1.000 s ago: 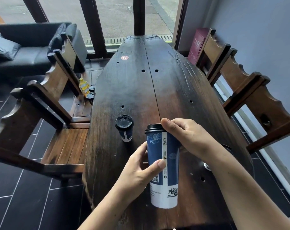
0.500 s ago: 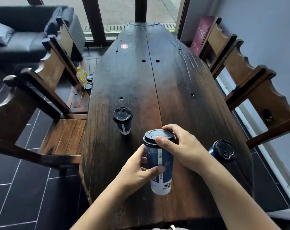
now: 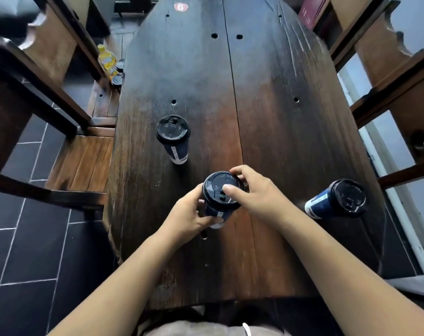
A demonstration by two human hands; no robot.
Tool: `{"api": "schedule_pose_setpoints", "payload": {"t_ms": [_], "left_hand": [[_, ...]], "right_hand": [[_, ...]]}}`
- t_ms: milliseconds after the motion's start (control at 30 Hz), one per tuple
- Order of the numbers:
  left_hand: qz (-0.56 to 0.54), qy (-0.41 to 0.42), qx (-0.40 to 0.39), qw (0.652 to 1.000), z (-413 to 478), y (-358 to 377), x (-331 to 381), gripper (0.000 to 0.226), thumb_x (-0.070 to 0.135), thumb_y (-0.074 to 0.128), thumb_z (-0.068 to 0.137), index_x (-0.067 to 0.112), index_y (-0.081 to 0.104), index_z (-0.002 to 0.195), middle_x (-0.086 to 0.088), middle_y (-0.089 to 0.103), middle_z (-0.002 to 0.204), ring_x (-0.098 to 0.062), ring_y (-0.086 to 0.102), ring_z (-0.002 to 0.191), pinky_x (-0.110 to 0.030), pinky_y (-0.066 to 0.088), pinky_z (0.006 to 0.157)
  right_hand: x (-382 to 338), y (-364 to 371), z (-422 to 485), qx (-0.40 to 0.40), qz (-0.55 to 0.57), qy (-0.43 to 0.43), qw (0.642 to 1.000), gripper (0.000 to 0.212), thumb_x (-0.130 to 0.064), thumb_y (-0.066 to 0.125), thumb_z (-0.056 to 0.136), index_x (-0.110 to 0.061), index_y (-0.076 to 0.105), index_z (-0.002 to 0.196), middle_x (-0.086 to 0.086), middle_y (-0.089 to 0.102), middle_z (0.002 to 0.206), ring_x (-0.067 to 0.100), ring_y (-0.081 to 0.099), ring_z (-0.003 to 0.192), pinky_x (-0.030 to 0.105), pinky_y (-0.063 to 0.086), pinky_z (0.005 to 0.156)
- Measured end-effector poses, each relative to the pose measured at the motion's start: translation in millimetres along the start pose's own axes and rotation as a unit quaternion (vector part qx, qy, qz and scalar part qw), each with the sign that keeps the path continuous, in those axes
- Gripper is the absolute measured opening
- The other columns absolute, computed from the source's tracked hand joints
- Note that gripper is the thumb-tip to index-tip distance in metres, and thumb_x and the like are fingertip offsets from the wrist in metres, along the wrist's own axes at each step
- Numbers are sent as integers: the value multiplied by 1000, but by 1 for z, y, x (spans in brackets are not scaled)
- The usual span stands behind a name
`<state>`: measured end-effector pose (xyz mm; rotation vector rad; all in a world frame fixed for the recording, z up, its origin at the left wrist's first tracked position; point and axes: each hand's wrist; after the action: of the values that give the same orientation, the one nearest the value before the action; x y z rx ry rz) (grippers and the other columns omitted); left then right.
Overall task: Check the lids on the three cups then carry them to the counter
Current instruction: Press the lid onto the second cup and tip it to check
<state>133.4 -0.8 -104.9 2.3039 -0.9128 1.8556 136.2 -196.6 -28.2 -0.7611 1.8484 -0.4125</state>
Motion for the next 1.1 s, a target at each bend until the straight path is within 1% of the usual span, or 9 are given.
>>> {"api": "schedule_pose_setpoints", "payload": {"t_ms": [100, 300, 467, 533, 600, 733, 867, 1000, 1100], "left_hand": [[7, 1, 24, 1000, 14, 5, -16, 76, 18, 92, 74, 48, 53, 132, 13, 75, 111, -17, 73, 97, -39, 61, 86], [22, -13, 42, 999, 29, 14, -42, 81, 21, 92, 75, 46, 47, 138, 12, 75, 114, -14, 73, 100, -41, 62, 90], [17, -19, 44, 999, 28, 17, -43, 69, 21, 89, 80, 39, 49, 133, 14, 73, 110, -9, 70, 97, -10, 54, 76], [10, -31, 41, 999, 27, 16, -41, 70, 20, 88, 81, 41, 49, 135, 18, 73, 109, -3, 67, 99, -6, 49, 75], [2, -37, 36, 999, 28, 14, -41, 72, 21, 89, 81, 42, 49, 138, 21, 74, 110, 2, 69, 101, -11, 53, 80], [3, -29, 25, 999, 29, 11, -47, 68, 20, 87, 81, 52, 51, 128, 11, 77, 109, -19, 72, 102, -28, 58, 87], [-20, -27, 20, 999, 29, 11, -51, 61, 16, 87, 81, 46, 55, 124, 6, 77, 107, -25, 73, 101, -41, 60, 89], [-35, -15, 15, 999, 29, 10, -48, 59, 17, 86, 82, 46, 56, 123, 14, 76, 106, -24, 74, 96, -37, 61, 82], [-36, -12, 15, 999, 29, 9, -48, 56, 16, 86, 82, 50, 57, 116, 18, 75, 102, -18, 75, 95, -36, 62, 79]], "right_hand": [[7, 7, 19, 11, -18, -15, 1000, 39, -36, 63, 100, -16, 59, 133, 5, 69, 125, 22, 64, 116, 40, 51, 103], [9, 23, 57, -21, -153, -63, 986, 44, -49, 48, 104, -14, 60, 127, 10, 64, 123, 29, 61, 116, 44, 50, 100], [0, 38, 72, -40, -229, -83, 969, 52, -58, 37, 105, -13, 62, 114, 9, 60, 113, 34, 63, 106, 44, 50, 88], [-2, 45, 75, -42, -244, -82, 965, 56, -60, 34, 105, -13, 62, 111, 9, 60, 111, 35, 64, 105, 45, 51, 87], [-3, 49, 77, -27, -260, -78, 962, 58, -63, 31, 104, -13, 62, 106, 8, 62, 109, 35, 64, 104, 44, 49, 84], [-7, 55, 81, 20, -279, -82, 957, 57, -67, 30, 102, -17, 56, 93, 8, 64, 105, 34, 65, 100, 45, 50, 82], [-6, 61, 83, 30, -278, -81, 957, 46, -60, 35, 103, -20, 47, 84, 8, 59, 96, 34, 62, 91, 40, 44, 75], [-4, 62, 84, 40, -274, -89, 957, 40, -39, 39, 101, -15, 56, 76, 6, 54, 86, 34, 60, 81, 35, 38, 69], [-5, 65, 84, 57, -300, -105, 947, 42, -36, 40, 101, -12, 70, 84, 9, 60, 88, 37, 66, 84, 34, 39, 68]]}}
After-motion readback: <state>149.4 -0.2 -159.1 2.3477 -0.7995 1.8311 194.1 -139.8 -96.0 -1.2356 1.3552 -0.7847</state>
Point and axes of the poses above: each hand's wrist, its own z-axis towards the middle knuckle, its own y-axis out of the palm, x = y × z
